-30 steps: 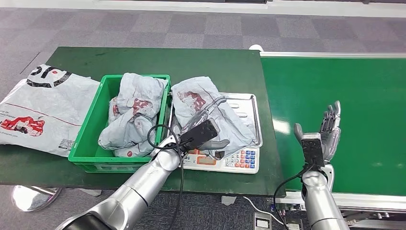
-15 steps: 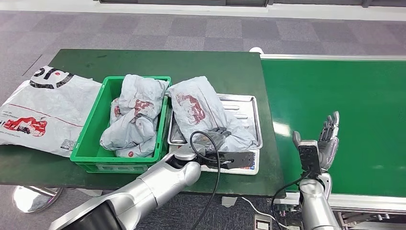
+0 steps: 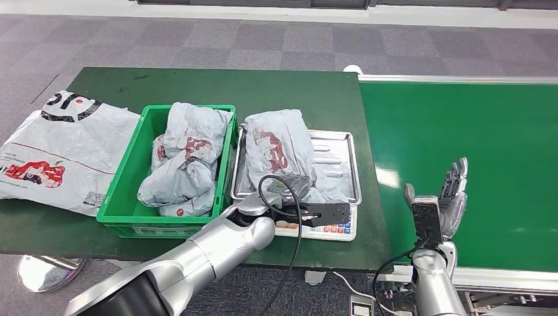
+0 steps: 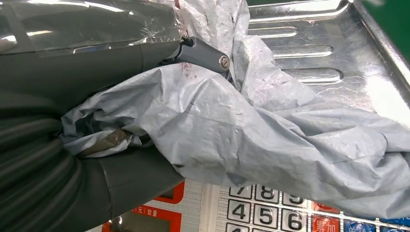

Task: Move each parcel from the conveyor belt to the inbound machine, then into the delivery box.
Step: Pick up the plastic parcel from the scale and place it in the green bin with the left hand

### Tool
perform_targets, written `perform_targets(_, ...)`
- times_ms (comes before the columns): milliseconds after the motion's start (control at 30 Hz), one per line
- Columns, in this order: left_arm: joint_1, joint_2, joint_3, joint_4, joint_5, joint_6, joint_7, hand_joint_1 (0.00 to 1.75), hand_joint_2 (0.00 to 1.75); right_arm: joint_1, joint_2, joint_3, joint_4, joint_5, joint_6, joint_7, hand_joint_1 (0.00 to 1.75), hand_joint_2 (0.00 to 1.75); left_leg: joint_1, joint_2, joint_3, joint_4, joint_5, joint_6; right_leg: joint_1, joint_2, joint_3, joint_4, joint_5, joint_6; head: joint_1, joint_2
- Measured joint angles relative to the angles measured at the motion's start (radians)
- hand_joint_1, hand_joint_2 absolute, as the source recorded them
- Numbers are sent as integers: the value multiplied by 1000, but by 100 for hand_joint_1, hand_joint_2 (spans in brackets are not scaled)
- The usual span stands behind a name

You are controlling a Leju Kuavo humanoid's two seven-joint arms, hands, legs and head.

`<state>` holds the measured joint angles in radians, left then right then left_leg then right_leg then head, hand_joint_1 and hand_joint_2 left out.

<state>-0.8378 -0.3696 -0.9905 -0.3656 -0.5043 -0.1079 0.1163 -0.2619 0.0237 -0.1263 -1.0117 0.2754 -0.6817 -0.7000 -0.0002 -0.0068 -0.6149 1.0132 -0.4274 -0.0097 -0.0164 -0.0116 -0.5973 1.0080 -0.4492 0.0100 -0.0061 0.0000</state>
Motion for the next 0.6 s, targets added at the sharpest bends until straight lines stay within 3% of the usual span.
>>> perform_targets(600,-2,0,-4,1,0,0,0,175,175,1,1,0,0,0,0,0,0,175,0,0,0,0,0,0,0,0,0,0,0,0,0,0)
